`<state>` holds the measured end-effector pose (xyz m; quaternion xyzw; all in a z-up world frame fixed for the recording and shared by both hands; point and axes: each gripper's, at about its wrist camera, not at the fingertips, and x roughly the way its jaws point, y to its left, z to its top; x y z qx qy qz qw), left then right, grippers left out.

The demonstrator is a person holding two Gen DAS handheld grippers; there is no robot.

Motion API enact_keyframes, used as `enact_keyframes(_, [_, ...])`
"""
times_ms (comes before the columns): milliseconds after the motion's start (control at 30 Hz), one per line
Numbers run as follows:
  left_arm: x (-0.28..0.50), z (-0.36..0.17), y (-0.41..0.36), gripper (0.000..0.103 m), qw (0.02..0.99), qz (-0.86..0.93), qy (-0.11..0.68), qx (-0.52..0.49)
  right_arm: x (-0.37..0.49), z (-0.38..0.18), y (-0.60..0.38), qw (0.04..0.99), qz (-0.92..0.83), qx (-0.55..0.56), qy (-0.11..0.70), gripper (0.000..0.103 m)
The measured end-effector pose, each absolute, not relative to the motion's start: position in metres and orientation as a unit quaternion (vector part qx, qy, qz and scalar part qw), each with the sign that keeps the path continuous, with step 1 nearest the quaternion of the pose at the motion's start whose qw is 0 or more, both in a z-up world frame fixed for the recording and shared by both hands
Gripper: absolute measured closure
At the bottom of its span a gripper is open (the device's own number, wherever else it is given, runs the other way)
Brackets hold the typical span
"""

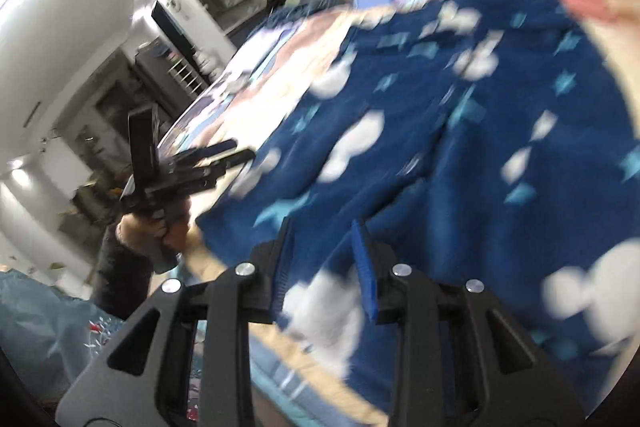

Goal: Fold small clothes

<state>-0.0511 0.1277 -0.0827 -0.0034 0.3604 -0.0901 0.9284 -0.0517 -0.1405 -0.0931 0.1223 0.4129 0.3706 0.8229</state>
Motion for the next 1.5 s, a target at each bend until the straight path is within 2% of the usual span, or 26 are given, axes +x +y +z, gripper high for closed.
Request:
enact_keyframes(100, [-0.063, -0.087, 0.140, 0.024, 0.928, -0.087, 0.361, -0.037, -0.046, -0.135, -0.138, 0.781, 0.361, 0.180, 0.477, 0.071])
enact_keyframes(167, [-0.069, -0.088, 0.144, 0.024, 0.926, -0.094, 0.363, -0.051, -0.043, -0.136, -0.145, 0.769, 0.371, 0.216, 0.475, 0.068])
enact_keyframes(233, [-0.074, -0.090, 0.144, 0.024, 0.923, -0.104, 0.366, -0.052, -0.038, -0.133, -0.146, 0.751, 0.386, 0.235, 0.482, 0.045])
enact_keyframes(267, [-0.076, -0.092, 0.142, 0.024, 0.921, -0.108, 0.370, -0.050, -0.036, -0.133, -0.143, 0.743, 0.393, 0.240, 0.486, 0.044])
enact_keyframes(400, [-0.083, -0.095, 0.142, 0.024, 0.918, -0.116, 0.374, -0.058, -0.037, -0.124, -0.129, 0.770, 0.352, 0.187, 0.498, 0.049])
enact_keyframes(633, [-0.083, -0.111, 0.143, 0.022, 0.908, -0.124, 0.394, -0.073, -0.011, -0.128, -0.120, 0.785, 0.336, 0.186, 0.487, 0.048])
enact_keyframes(667, [-0.083, -0.112, 0.144, 0.022, 0.907, -0.125, 0.394, -0.078, -0.005, -0.131, -0.116, 0.780, 0.345, 0.194, 0.485, 0.048])
enact_keyframes(733, [-0.086, -0.112, 0.144, 0.022, 0.908, -0.127, 0.391, -0.082, -0.003, -0.135, -0.114, 0.758, 0.368, 0.218, 0.492, 0.056])
enact_keyframes(867, [-0.088, -0.115, 0.148, 0.022, 0.905, -0.138, 0.393, -0.090, -0.026, -0.129, -0.109, 0.697, 0.473, 0.224, 0.490, 0.057])
enact_keyframes(900, [-0.087, -0.116, 0.150, 0.022, 0.903, -0.140, 0.394, -0.095, -0.030, -0.129, -0.107, 0.695, 0.478, 0.217, 0.491, 0.066])
enact_keyframes(933, [-0.086, -0.117, 0.151, 0.022, 0.902, -0.141, 0.395, -0.100, -0.033, -0.130, -0.104, 0.703, 0.472, 0.201, 0.492, 0.086])
enact_keyframes(967, [-0.085, -0.117, 0.151, 0.022, 0.902, -0.141, 0.395, -0.103, -0.033, -0.131, -0.102, 0.711, 0.462, 0.196, 0.494, 0.096])
enact_keyframes(1067, [-0.085, -0.115, 0.149, 0.022, 0.902, -0.143, 0.395, -0.103, -0.031, -0.118, -0.113, 0.724, 0.452, 0.236, 0.464, 0.096])
enact_keyframes(1233, [-0.090, -0.114, 0.147, 0.022, 0.896, -0.169, 0.397, -0.104, -0.065, -0.072, -0.134, 0.792, 0.430, 0.171, 0.400, 0.096])
enact_keyframes(1300, [-0.091, -0.115, 0.145, 0.022, 0.893, -0.178, 0.400, -0.100, -0.068, -0.082, -0.137, 0.799, 0.408, 0.150, 0.416, 0.094])
enact_keyframes(1333, [-0.092, -0.117, 0.142, 0.022, 0.894, -0.178, 0.402, -0.093, -0.065, -0.092, -0.139, 0.794, 0.398, 0.153, 0.433, 0.088])
enact_keyframes(1367, [-0.093, -0.119, 0.140, 0.023, 0.894, -0.174, 0.403, -0.085, -0.060, -0.110, -0.141, 0.786, 0.376, 0.161, 0.465, 0.087])
enact_keyframes(1433, [-0.095, -0.119, 0.137, 0.025, 0.896, -0.172, 0.402, -0.080, -0.050, -0.129, -0.141, 0.776, 0.345, 0.170, 0.500, 0.092])
enact_keyframes(1467, [-0.095, -0.119, 0.137, 0.030, 0.896, -0.172, 0.401, -0.081, -0.052, -0.132, -0.148, 0.771, 0.351, 0.193, 0.494, 0.092])
enact_keyframes(1500, [-0.096, -0.118, 0.137, 0.040, 0.895, -0.177, 0.401, -0.082, -0.055, -0.126, -0.159, 0.777, 0.349, 0.205, 0.483, 0.087])
